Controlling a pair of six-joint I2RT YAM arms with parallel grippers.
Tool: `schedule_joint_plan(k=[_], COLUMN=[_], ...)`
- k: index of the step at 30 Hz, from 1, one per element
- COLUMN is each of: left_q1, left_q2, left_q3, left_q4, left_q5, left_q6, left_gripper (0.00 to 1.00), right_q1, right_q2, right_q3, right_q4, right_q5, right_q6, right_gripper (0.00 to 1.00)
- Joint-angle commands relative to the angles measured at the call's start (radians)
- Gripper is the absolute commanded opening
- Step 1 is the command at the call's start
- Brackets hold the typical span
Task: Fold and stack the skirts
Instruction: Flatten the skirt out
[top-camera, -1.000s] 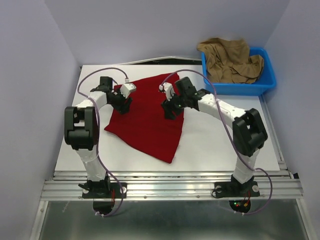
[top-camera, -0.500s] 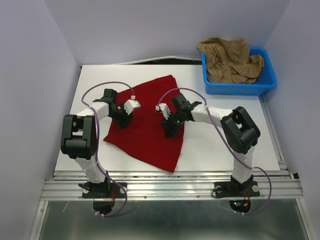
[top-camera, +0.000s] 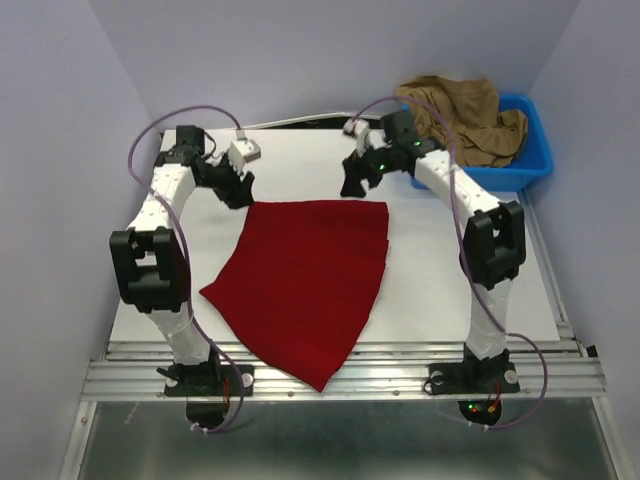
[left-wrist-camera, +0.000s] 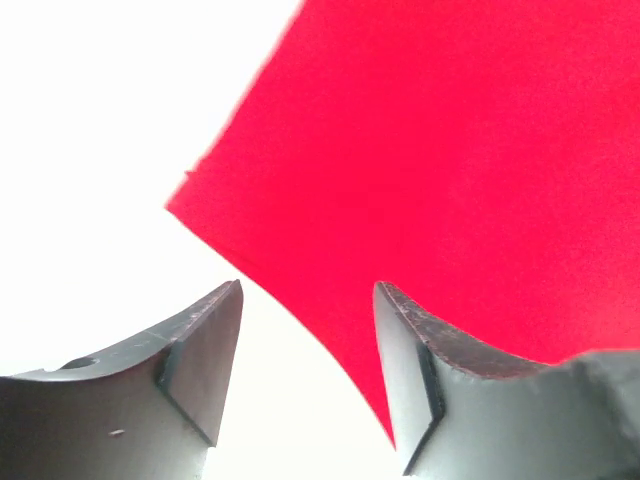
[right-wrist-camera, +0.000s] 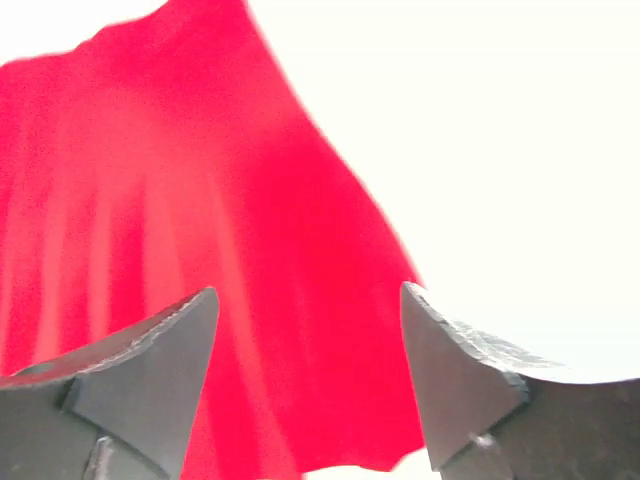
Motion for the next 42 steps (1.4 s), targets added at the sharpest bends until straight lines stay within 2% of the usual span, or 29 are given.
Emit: schedule_joint_plan(k=[1, 2, 5, 7, 10, 16, 25, 28, 33, 37, 38, 39, 41, 42], left_q1=[0.024, 0.024, 0.026, 0.024, 0.023, 0.003, 0.001, 0.003, 0.001, 0.001, 0.003, 0.001, 0.003, 0.007], left_q2=[0.162, 0.209, 0.386, 0.496, 0.587, 0.659, 0.675, 0.66, 0.646, 0.618, 0.62, 0.618, 0.621, 0.621], left_q3=[0.275, 0.327, 0.535, 0.665, 0.736, 0.715, 0.635, 0.595, 0.577, 0.532, 0.527, 0.527, 0.527, 0.529], left_q4=[0.05, 0.032, -0.052, -0.101, -0.093, -0.048, -0.144, -0.18, -0.266, -0.257, -0.261, -0.273, -0.283, -0.286], left_q5=[0.118, 0.119, 0.125, 0.133, 0.144, 0.125, 0.091, 0.11, 0.159, 0.144, 0.141, 0.141, 0.142, 0.147], left_q6=[-0.133, -0.118, -0.101, -0.096, -0.136, -0.16, -0.049, -0.003, 0.074, 0.07, 0.082, 0.088, 0.096, 0.094], left_gripper=[0.68, 0.68, 0.68, 0.69, 0.74, 0.75, 0.73, 0.71, 0.66, 0.58, 0.49, 0.45, 0.43, 0.43], right_q1=[-0.147, -0.162, -0.197, -0.206, -0.215, -0.215, -0.215, -0.205, -0.183, -0.172, -0.172, -0.172, -0.172, -0.172], right_q2=[0.142, 0.208, 0.284, 0.318, 0.328, 0.348, 0.382, 0.39, 0.394, 0.376, 0.371, 0.371, 0.374, 0.383], right_q3=[0.267, 0.36, 0.448, 0.451, 0.389, 0.248, 0.148, 0.134, 0.111, 0.085, 0.085, 0.086, 0.102, 0.123], right_q4=[-0.042, -0.061, -0.145, -0.164, -0.17, -0.125, -0.194, -0.202, -0.205, -0.187, -0.174, -0.167, -0.15, -0.151], right_q5=[-0.017, -0.016, -0.008, -0.005, -0.026, -0.086, -0.131, -0.123, -0.117, -0.109, -0.099, -0.091, -0.071, -0.063], right_q6=[0.042, 0.03, -0.028, -0.053, -0.077, -0.063, -0.142, -0.156, -0.168, -0.168, -0.162, -0.157, -0.151, -0.151], right_gripper=[0.82, 0.83, 0.9, 0.94, 0.95, 0.95, 0.91, 0.84, 0.64, 0.51, 0.43, 0.4, 0.3, 0.28])
